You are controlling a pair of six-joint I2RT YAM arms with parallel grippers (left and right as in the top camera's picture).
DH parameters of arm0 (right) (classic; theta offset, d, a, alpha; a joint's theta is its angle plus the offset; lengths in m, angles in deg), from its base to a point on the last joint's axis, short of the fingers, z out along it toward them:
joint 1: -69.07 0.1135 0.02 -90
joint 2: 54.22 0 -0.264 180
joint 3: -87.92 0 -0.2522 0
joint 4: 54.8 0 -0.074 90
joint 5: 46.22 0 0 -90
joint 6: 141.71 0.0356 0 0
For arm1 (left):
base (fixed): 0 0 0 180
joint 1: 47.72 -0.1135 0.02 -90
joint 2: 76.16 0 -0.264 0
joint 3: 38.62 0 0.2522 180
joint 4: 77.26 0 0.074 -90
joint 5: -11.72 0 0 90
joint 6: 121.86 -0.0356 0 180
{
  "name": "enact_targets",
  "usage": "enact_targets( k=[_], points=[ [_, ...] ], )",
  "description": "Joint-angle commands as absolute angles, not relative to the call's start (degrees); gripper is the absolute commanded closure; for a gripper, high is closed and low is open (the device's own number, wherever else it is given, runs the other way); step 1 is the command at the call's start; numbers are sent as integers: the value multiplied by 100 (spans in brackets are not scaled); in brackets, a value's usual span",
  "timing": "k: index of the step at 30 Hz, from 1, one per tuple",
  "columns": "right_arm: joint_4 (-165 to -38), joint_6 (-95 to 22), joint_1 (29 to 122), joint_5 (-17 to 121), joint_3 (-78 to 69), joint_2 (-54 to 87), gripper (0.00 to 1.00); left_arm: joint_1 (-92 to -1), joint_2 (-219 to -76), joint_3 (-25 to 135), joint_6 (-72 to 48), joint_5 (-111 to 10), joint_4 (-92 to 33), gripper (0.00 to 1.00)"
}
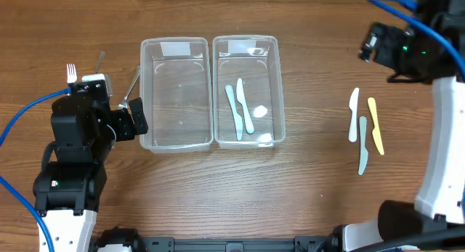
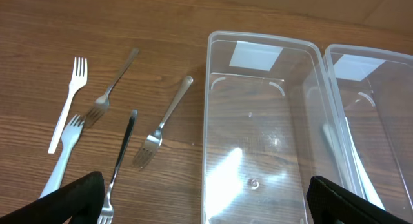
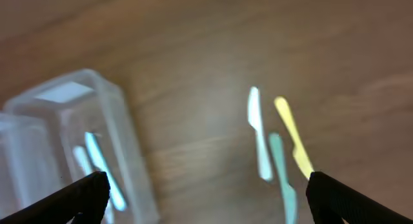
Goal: Pack container
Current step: 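Move the right gripper to the white knife and grasp it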
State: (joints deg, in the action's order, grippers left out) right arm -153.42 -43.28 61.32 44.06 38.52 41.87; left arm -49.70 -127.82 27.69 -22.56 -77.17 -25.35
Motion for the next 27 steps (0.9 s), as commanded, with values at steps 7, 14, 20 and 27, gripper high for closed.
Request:
enact_targets(
  k=[7,14,20,27],
  points=[
    [-13914,-4750,5474,4803,870,4493,0,-4996,-12775,2927,-2289,-7678,-2635,0],
    [-12765,-5008,5474,4948,-498,4495,0,-4996,-12775,2927,-2289,-7678,-2642,0],
    [-12520,-5052,5474,4943,-627,4981,0,-4996,-12775,2927,-2289,-7678,-2642,0],
    [-12457,-5048,5474,4945,-627,5258,0,-4996,-12775,2927,-2289,-7678,-2644,0]
  ],
)
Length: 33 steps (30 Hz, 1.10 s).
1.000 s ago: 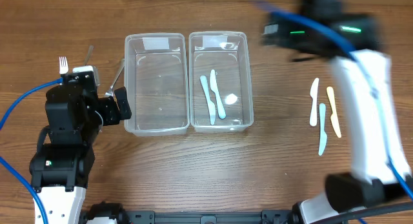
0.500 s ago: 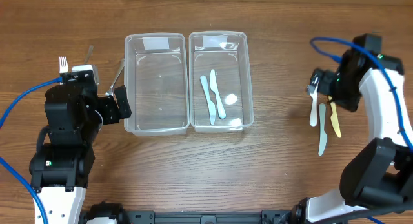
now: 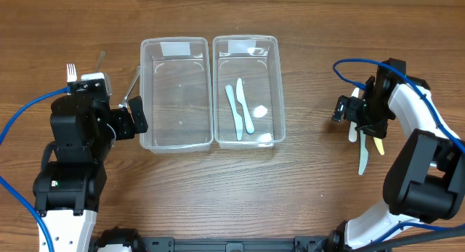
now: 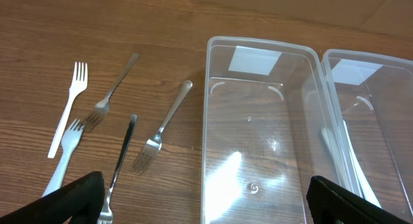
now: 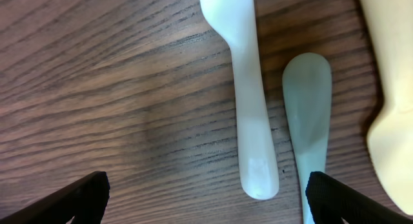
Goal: Pack container
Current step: 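Move the right gripper to the white knife and grasp it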
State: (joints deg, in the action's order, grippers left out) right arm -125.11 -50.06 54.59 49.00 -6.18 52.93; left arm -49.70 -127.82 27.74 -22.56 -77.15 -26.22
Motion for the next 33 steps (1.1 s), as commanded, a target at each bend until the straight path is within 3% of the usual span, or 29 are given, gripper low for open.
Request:
enact_targets(
  k=[1,28,31,33],
  points=[
    [-12457,-5050,5474,4945,-627,5258,0,-4996,-12775,2927,-2289,-7678,-2644,0],
    [-12282,-5045,5761,4945,-627,5756,1,-4996,-12775,2927,-2289,-7680,-2644,0],
    [-12284,-5023,5761,4945,-627,5756,14,-4996,-12775,2927,-2287,-7678,-2631,0],
    [-12314,-5021,5761,4943,-627,5756,33,-4996,-12777,2927,-2287,-7673,-2631,0]
  ],
)
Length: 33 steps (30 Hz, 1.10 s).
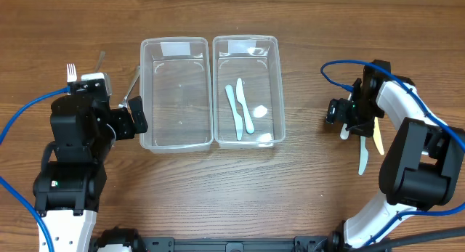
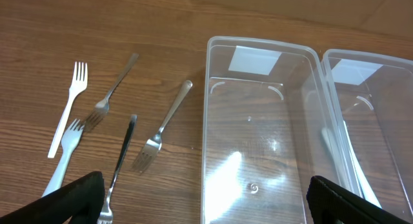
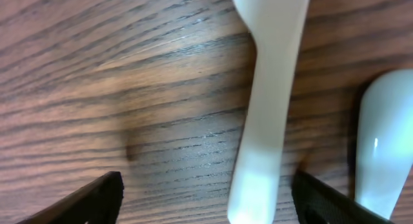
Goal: Pack container
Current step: 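Move the right gripper to the white knife and grasp it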
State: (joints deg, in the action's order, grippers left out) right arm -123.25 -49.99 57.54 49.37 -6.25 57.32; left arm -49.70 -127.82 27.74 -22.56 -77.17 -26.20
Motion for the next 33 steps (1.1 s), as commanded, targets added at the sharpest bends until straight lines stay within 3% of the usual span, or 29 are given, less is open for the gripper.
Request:
enact_targets(
  k=[1,6,24,33],
  points=[
    [-12325,-5021,5761,4943,-627,5756,36,-4996,-12777,2927,-2287,-7676,-2631,0],
    [-12373,-4779,5761,4803,-627,5756,43,-4996,-12777,2927,-2287,-7676,-2626,0],
    [-12496,-4376,5761,4364,-627,6080,44,-4996,-12777,2927,-2287,-7673,-2629,0],
    [-12478,-4376,5761,4364,-627,6132,62,-4996,-12780,2927,-2287,-7673,-2646,0]
  ],
)
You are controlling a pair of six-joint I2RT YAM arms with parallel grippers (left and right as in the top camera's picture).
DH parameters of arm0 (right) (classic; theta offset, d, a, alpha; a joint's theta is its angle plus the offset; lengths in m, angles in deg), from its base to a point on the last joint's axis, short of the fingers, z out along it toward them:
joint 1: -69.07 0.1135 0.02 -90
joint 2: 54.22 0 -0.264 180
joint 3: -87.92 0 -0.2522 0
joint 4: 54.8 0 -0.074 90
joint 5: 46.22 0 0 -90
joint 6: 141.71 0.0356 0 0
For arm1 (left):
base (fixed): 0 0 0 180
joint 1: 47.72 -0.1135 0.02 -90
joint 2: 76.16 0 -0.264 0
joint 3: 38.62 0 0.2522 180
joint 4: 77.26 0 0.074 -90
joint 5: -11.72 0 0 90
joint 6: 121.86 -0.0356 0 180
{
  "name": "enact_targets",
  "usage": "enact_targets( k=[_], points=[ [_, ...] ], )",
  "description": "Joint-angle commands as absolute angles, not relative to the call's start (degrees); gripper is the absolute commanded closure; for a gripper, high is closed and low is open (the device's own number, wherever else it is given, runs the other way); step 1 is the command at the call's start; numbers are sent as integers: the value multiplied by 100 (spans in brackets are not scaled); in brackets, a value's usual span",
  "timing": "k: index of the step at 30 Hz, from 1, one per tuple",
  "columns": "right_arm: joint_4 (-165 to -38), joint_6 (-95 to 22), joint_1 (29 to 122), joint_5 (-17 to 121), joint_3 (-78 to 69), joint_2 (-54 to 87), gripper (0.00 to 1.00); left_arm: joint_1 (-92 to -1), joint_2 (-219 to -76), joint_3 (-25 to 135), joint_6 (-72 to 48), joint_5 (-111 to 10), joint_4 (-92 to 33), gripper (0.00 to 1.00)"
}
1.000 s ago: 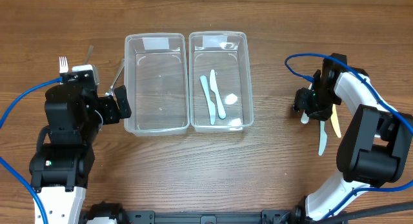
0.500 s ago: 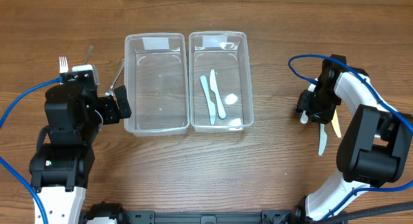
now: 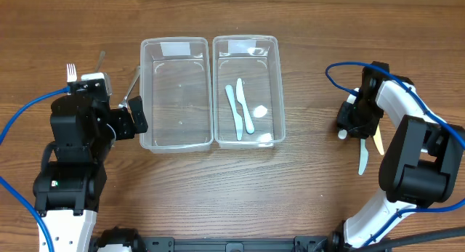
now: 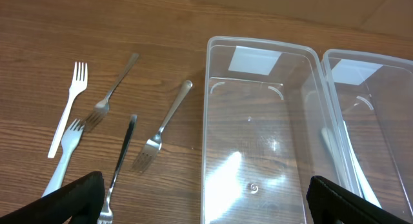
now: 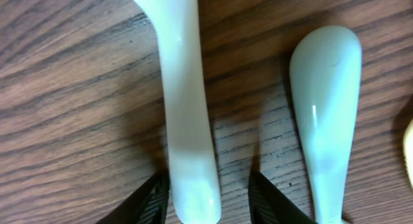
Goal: Pack container
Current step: 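Move the right gripper to the white knife and grasp it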
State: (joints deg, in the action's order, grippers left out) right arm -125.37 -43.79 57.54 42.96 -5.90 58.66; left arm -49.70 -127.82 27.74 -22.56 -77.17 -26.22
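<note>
Two clear containers stand side by side: the left one point(image 3: 175, 92) is empty, and the right one point(image 3: 247, 88) holds two pale blue knives point(image 3: 240, 110). A white knife point(image 5: 184, 121), a teal knife point(image 5: 322, 121) and a yellow knife point(image 3: 376, 136) lie on the table at the right. My right gripper point(image 5: 210, 185) is low over the white knife's handle. Its fingers straddle the handle narrowly, the left one touching and the right one a little apart. My left gripper point(image 4: 206, 211) hangs wide open by the empty container's left side, holding nothing.
Several forks lie left of the containers: two white plastic ones point(image 4: 68, 108), two metal ones point(image 4: 164, 124) and a dark-handled one point(image 4: 119, 166). The teal knife lies close beside the white one. A blue cable point(image 3: 341, 67) loops above the right arm.
The right gripper's fingers have narrowed from wide apart to close on either side of the white knife's handle. In the overhead view it sits slightly further right. The left arm and the containers are unchanged.
The right gripper was first raised at the far right, looking down on the three knives. It then stood low over the white and teal knives with its fingers wide. Later it was centred on the white handle, and now it brackets that handle closely. The left arm stayed still.
</note>
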Motion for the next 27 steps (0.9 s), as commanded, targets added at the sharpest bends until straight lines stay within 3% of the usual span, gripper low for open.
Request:
enact_targets(
  k=[1,6,17,22,27],
  points=[
    [-12478,-4376,5761,4366,-627,6132,63,-4996,-12780,2927,-2287,-7673,-2646,0],
    [-12478,-4376,5761,4364,-627,6132,73,-4996,-12780,2927,-2287,-7673,-2653,0],
    [-12454,-4376,5765,4366,-627,6132,80,-4996,-12780,2927,-2287,-7673,-2675,0],
    [-12413,-4379,5890,4373,-614,6130,96,-4996,-12780,2927,-2287,-7673,-2690,0],
    [-12747,-4383,6001,4524,-177,6021,96,-4996,-12780,2927,-2287,-7676,-2690,0]
  ],
)
